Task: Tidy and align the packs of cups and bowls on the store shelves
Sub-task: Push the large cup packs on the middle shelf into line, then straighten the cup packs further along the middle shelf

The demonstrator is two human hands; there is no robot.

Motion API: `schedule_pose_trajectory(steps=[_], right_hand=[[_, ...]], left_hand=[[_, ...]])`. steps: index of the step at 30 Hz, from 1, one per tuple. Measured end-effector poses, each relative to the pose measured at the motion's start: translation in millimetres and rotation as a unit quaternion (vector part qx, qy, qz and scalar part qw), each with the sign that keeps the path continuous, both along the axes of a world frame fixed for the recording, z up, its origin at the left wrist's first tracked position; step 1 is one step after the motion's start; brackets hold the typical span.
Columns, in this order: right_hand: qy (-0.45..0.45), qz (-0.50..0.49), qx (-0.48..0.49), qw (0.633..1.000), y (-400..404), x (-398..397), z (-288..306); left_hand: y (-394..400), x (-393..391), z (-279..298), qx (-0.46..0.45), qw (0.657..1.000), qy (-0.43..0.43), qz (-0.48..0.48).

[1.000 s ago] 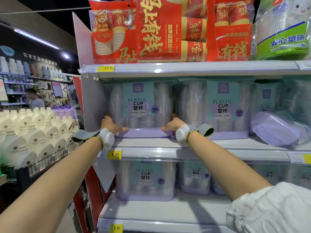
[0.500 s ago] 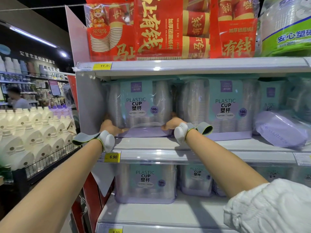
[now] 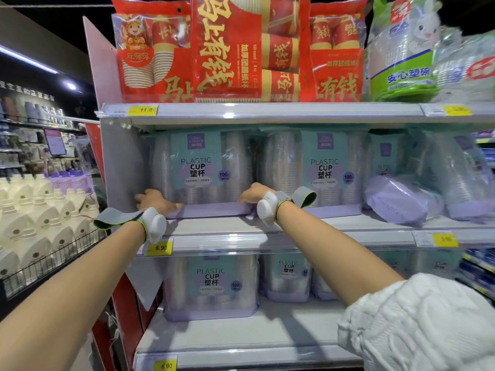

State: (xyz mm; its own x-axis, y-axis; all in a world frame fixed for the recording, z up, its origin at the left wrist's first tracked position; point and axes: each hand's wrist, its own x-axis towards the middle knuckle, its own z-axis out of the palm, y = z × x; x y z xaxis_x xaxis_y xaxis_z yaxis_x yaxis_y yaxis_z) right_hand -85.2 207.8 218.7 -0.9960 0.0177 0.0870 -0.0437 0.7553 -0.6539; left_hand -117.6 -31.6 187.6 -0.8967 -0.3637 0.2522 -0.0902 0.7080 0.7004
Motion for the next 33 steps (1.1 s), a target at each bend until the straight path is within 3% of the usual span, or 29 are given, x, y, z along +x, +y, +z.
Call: schedule_pose_trajectory(steps=[3, 8, 13, 19, 33], right_hand=[[0.000, -0.012, -0.021, 1.000, 6.8, 15.0, -0.4], [0.012, -0.009, -0.134, 0.991, 17.2, 40.1, -7.3], [0.031, -0.021, -0.235, 0.971, 45.1, 72.8, -8.7], [0.075, -0.079, -0.213, 0.971, 93.2, 103.3, -5.7], [0.126, -0.119, -0.189, 0.967, 190.5, 113.4, 4.0]], left_hand=[[5.5, 5.9, 3.3, 0.003, 1.000, 0.010, 0.022], [27.3, 28.3, 0.6, 0.027, 0.997, 0.060, 0.036], [55.6, 40.9, 1.9, 0.023, 0.988, 0.020, -0.153], [122.8, 70.8, 9.7, 0.029, 0.947, 0.029, -0.320], [178.9, 71.4, 12.6, 0.063, 0.945, 0.026, -0.320]])
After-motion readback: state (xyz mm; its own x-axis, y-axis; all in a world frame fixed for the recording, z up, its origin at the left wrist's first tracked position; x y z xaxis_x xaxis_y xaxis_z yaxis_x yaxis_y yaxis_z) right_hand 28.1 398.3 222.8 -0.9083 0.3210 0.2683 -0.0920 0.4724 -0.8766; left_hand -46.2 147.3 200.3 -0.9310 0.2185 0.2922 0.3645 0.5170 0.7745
